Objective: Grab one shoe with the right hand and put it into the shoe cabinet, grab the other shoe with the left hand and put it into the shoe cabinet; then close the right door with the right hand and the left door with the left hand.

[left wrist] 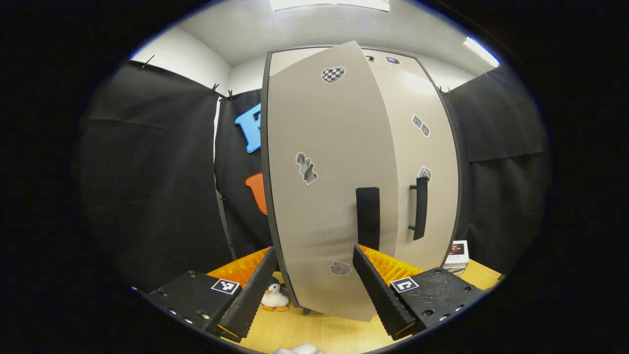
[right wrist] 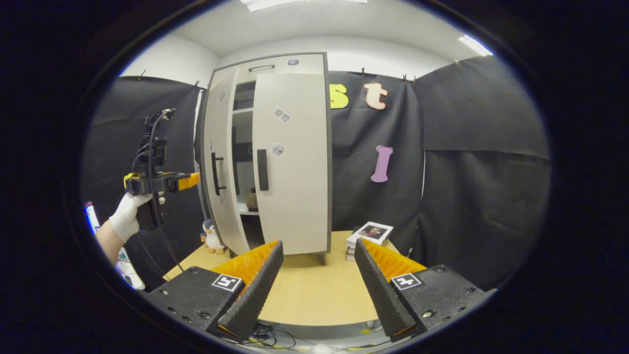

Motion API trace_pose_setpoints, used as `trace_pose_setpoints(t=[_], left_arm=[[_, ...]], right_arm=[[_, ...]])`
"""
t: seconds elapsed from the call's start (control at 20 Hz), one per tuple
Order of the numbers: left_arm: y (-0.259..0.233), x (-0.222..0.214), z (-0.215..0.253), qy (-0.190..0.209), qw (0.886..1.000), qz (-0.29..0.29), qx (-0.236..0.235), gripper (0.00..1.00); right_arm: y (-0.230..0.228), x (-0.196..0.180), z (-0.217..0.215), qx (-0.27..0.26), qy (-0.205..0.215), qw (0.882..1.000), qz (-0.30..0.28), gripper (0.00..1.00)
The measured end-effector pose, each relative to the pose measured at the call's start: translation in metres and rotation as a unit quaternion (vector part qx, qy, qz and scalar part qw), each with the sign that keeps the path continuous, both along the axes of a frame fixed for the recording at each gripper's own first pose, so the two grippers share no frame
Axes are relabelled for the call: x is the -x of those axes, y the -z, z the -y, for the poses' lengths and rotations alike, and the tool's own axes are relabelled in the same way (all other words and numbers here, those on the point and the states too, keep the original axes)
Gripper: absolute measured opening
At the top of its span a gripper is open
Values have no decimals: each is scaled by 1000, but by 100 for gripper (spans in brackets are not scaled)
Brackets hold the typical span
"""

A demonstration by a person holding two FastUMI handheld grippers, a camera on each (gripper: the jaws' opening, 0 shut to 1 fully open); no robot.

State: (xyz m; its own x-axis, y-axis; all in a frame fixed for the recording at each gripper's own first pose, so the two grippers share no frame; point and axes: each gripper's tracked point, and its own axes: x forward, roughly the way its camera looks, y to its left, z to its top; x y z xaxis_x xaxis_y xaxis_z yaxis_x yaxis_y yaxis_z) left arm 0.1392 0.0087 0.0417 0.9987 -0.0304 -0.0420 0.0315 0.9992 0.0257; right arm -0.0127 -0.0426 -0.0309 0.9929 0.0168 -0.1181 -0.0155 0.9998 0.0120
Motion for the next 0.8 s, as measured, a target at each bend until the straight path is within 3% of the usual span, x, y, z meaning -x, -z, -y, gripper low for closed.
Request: trace_pose_setpoints(t=[0.4,0.8], left_arm=[[-3,87,10,22,1000,-6,22,96],[11,167,-8,2,1000,-15,23,95]], right_arm=[[-21,-5,-28,-6,-18,999,28,95],[-28,-5,-28,-10,-11,999,44,96]])
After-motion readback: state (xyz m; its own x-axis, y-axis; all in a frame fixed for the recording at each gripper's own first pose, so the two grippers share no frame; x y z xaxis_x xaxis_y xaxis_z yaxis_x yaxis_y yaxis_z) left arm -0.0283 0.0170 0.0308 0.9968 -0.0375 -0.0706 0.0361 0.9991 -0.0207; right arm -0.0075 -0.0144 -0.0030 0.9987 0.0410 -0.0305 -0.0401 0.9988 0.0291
